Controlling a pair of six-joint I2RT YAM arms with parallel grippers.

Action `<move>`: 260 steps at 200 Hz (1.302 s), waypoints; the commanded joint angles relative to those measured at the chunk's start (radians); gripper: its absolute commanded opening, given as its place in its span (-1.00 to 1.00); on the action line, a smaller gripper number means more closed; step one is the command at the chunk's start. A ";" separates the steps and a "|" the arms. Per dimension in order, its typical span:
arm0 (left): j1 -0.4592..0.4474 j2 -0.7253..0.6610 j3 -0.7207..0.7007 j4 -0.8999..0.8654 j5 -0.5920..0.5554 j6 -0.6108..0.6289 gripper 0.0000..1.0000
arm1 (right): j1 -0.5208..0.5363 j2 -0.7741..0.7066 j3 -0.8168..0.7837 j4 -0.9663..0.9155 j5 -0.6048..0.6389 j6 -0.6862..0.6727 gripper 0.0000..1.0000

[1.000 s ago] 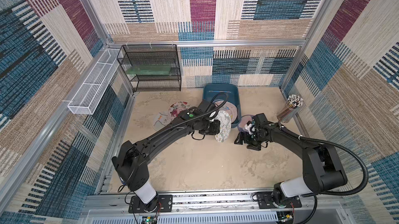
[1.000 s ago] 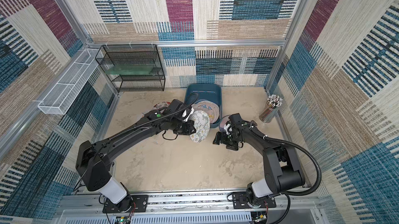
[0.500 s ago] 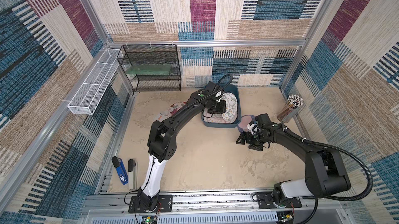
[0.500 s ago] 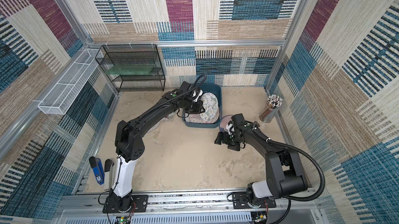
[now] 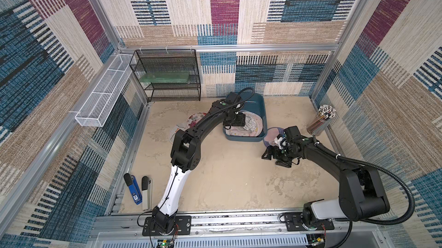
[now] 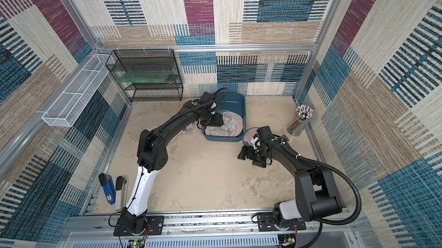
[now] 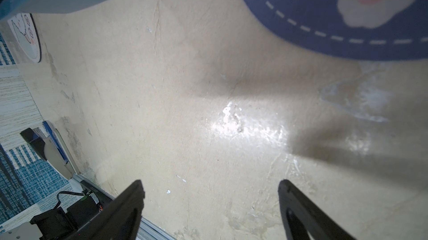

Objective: Put the coasters into the storage box
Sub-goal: Place the coaster in the storage box.

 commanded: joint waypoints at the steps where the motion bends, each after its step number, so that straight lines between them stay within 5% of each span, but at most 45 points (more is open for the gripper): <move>1: 0.003 -0.048 -0.029 -0.040 -0.065 0.046 0.47 | 0.001 0.011 0.005 0.023 -0.019 0.007 0.86; 87: 0.043 -0.366 -0.379 0.068 -0.083 -0.011 0.55 | 0.080 0.043 0.048 0.043 -0.014 0.022 0.87; 145: 0.279 -0.535 -0.674 0.112 -0.104 -0.045 0.57 | 0.184 0.079 0.108 0.074 -0.005 0.053 0.88; 198: 0.479 -0.454 -0.666 0.177 -0.118 0.018 0.58 | 0.238 0.110 0.148 0.091 -0.004 0.063 0.88; 260: 0.557 -0.251 -0.510 0.201 -0.155 0.044 0.41 | 0.244 0.094 0.161 0.076 0.005 0.073 0.88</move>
